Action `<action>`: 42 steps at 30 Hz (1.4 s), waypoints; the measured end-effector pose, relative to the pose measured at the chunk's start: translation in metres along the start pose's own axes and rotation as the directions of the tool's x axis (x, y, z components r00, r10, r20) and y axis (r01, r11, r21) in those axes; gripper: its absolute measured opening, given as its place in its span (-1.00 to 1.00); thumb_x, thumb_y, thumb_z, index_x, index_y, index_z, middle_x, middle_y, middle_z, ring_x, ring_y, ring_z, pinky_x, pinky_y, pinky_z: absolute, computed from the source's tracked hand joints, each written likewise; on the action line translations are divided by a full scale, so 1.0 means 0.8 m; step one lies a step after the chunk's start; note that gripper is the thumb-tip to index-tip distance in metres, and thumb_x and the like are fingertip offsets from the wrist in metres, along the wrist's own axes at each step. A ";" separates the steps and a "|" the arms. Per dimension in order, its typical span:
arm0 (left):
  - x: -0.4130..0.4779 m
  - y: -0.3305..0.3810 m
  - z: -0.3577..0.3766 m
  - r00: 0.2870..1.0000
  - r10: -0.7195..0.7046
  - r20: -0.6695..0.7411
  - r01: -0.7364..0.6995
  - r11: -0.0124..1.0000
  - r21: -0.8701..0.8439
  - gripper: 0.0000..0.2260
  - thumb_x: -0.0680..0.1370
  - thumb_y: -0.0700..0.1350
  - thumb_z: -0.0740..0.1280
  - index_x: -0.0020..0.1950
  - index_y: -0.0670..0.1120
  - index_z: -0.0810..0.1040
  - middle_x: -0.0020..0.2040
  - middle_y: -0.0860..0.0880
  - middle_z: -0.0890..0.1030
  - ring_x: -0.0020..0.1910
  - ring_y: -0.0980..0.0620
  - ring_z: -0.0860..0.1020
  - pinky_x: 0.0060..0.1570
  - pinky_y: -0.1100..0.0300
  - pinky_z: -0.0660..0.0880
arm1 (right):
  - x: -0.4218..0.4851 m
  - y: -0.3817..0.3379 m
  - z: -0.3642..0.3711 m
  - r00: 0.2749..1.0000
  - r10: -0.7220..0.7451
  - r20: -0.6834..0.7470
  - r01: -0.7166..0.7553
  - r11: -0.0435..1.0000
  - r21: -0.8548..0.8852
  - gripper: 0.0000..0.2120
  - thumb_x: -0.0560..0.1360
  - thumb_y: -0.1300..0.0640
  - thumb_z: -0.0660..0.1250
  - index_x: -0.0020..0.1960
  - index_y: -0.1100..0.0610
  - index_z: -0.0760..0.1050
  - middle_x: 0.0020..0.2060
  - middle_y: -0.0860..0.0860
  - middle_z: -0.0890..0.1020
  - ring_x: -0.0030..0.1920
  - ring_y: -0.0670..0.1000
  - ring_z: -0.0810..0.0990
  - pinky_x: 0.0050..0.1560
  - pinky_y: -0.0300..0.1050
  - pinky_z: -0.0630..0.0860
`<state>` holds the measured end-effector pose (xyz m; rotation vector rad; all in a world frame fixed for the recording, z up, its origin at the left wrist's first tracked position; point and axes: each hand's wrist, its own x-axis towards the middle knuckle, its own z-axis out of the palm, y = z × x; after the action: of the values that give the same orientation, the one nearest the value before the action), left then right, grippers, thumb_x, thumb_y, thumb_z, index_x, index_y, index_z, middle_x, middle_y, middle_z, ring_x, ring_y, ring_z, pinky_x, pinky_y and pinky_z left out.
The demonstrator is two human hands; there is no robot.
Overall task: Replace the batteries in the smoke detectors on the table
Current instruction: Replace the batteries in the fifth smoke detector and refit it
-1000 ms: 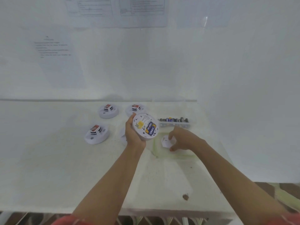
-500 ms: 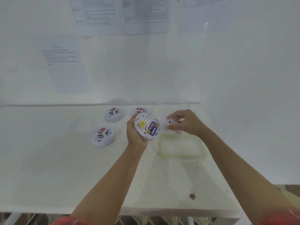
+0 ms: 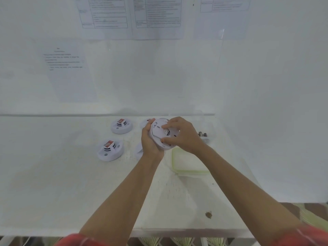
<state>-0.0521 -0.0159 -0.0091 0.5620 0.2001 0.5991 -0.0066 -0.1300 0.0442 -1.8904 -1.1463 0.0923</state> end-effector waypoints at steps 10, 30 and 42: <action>0.007 -0.003 -0.001 0.999 -0.028 0.015 0.029 0.999 -0.038 -0.55 0.34 0.04 0.35 0.19 -0.01 0.38 0.15 -0.12 0.39 0.10 -0.14 0.41 -0.04 0.02 0.42 | 0.000 -0.001 -0.007 0.998 -0.035 0.058 0.038 0.997 -0.061 -0.61 0.33 0.12 0.52 0.13 0.14 0.60 0.15 0.02 0.49 0.16 0.00 0.47 0.15 -0.10 0.42; 0.006 -0.005 0.008 0.998 0.019 -0.063 -0.023 0.998 -0.065 -0.73 0.49 0.01 0.21 0.15 -0.05 0.40 0.07 -0.14 0.46 -0.07 -0.12 0.51 -0.19 0.13 0.54 | -0.002 0.010 0.008 1.000 -0.018 -0.007 0.018 1.000 -0.021 -0.63 0.36 0.12 0.49 0.15 0.16 0.60 0.11 0.10 0.48 0.17 0.05 0.47 0.18 -0.12 0.44; 0.000 0.000 0.034 0.951 0.159 -0.265 -0.166 0.986 -0.003 -0.86 0.53 -0.10 0.22 -0.10 0.01 0.57 0.05 -0.11 0.55 0.01 -0.15 0.55 -0.02 0.05 0.50 | 0.008 0.007 0.032 0.985 0.067 -0.161 -0.063 0.998 0.029 -0.68 0.46 0.09 0.37 0.20 0.08 0.55 0.15 0.07 0.54 0.21 -0.02 0.46 0.14 -0.29 0.31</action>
<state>-0.0428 -0.0281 0.0137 0.4752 0.4004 0.8366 -0.0115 -0.1095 0.0274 -1.8777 -0.9698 -0.0113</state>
